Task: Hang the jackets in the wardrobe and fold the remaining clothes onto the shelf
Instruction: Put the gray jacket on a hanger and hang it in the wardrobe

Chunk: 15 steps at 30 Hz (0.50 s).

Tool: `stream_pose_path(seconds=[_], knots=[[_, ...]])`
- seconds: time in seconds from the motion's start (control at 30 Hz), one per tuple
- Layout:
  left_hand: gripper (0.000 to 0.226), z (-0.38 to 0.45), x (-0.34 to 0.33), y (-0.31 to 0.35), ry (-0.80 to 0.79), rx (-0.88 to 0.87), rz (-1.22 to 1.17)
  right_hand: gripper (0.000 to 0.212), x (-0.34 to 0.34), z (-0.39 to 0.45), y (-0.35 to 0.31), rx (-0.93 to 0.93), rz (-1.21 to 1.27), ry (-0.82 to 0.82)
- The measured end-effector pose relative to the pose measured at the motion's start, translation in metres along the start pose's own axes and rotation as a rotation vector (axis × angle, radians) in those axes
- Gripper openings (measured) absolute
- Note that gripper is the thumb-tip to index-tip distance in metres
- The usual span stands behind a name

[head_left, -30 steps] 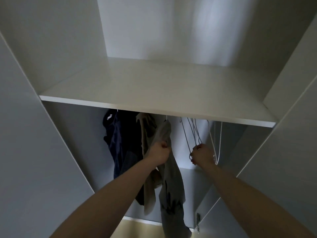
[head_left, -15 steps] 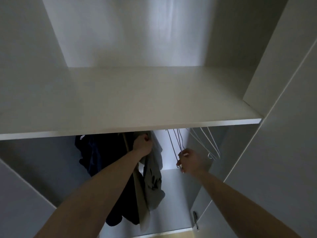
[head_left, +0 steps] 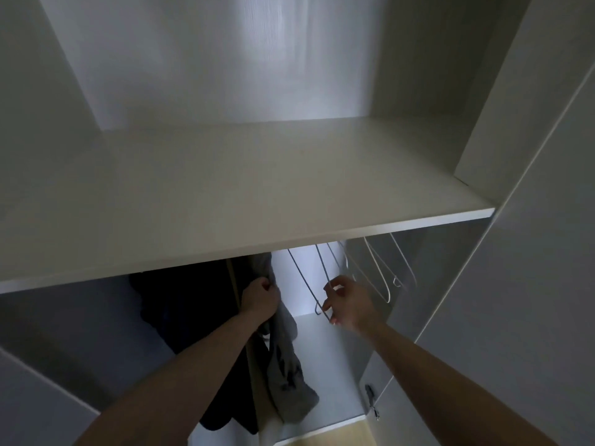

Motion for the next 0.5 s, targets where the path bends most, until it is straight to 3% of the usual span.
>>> stream_pose_path(seconds=[0.27, 0.5], knots=[[0.031, -0.014, 0.011, 0.045, 0.068, -0.211, -0.152, 0.009, -0.011, -0.004, -0.005, -0.039, 0.185, 0.062], [0.032, 0.016, 0.025, 0.068, 0.059, -0.173, -0.201, 0.004, -0.013, -0.001, -0.006, -0.063, 0.152, 0.052]])
Point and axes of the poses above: each hand's wrist, its own z-axis towards the middle knuckle, its own x-axis out of the back of the hand, y = z × x, the point moved 6 cm from there along z, towards the middle knuckle, and after that the axes turned 15 degrees about -z, right-handed, at the moved point
